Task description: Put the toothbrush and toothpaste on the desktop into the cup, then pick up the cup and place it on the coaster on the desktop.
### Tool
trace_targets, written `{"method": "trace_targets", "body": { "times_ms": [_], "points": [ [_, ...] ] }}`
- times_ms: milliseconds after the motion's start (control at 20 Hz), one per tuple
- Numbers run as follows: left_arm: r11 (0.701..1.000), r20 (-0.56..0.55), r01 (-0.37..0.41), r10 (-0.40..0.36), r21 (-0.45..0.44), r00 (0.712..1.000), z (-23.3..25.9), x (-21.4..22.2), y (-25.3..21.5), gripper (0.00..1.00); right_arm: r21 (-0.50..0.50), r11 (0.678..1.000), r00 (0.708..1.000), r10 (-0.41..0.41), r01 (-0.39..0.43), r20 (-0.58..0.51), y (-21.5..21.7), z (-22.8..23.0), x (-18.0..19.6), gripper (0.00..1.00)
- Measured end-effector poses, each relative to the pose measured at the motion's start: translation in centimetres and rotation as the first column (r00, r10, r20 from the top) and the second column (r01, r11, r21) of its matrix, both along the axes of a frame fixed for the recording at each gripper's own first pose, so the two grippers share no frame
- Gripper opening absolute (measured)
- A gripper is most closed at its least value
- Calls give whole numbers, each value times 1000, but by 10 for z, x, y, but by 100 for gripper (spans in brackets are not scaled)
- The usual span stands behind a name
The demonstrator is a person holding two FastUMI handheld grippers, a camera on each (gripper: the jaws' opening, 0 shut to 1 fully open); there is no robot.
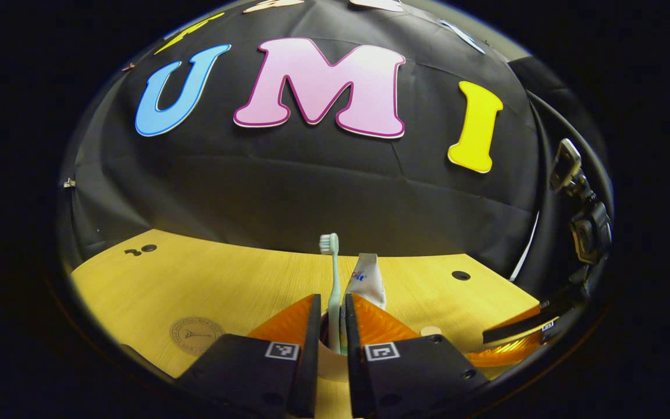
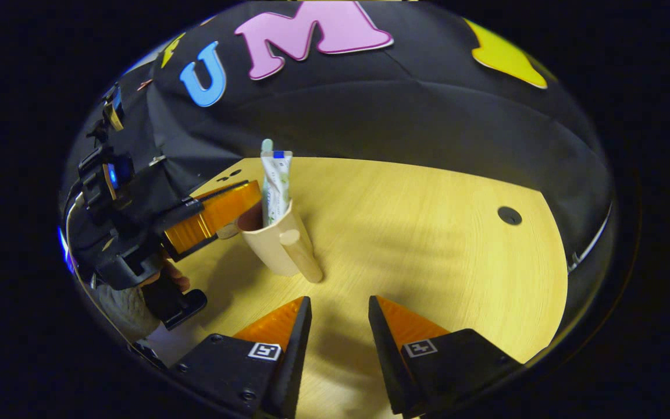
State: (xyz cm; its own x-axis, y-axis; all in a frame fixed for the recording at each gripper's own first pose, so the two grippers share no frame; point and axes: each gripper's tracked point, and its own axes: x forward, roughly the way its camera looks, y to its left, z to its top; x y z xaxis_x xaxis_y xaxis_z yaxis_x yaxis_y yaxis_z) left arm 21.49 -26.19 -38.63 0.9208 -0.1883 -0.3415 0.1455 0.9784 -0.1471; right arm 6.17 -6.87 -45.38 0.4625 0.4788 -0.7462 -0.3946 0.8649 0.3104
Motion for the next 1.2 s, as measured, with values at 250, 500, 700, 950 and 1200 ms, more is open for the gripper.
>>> {"method": "trace_targets", "body": {
  "times_ms": [250, 500, 700, 950, 1200],
  "points": [
    [1000, -68, 17, -15, 21, 998, -4, -39, 28, 50, -19, 987, 987, 160, -160, -6, 25, 5, 17, 68],
    [998, -177, 32, -23, 51, 984, -14, -93, 62, 64, -121, 941, 948, 308, -315, -77, 35, -6, 27, 69],
    [997, -235, 1, 16, 73, 972, -18, -132, 93, 65, -121, 914, 918, 370, -387, -140, 54, -15, 35, 69],
    [995, -291, -73, 88, 62, 953, -29, -164, 126, 64, -137, 875, 876, 431, -464, -214, 73, -35, 41, 68],
    [986, -312, -151, 164, 64, 936, -37, -173, 158, 65, -179, 809, 820, 510, -560, -261, 84, -55, 30, 68]
  ]
}}
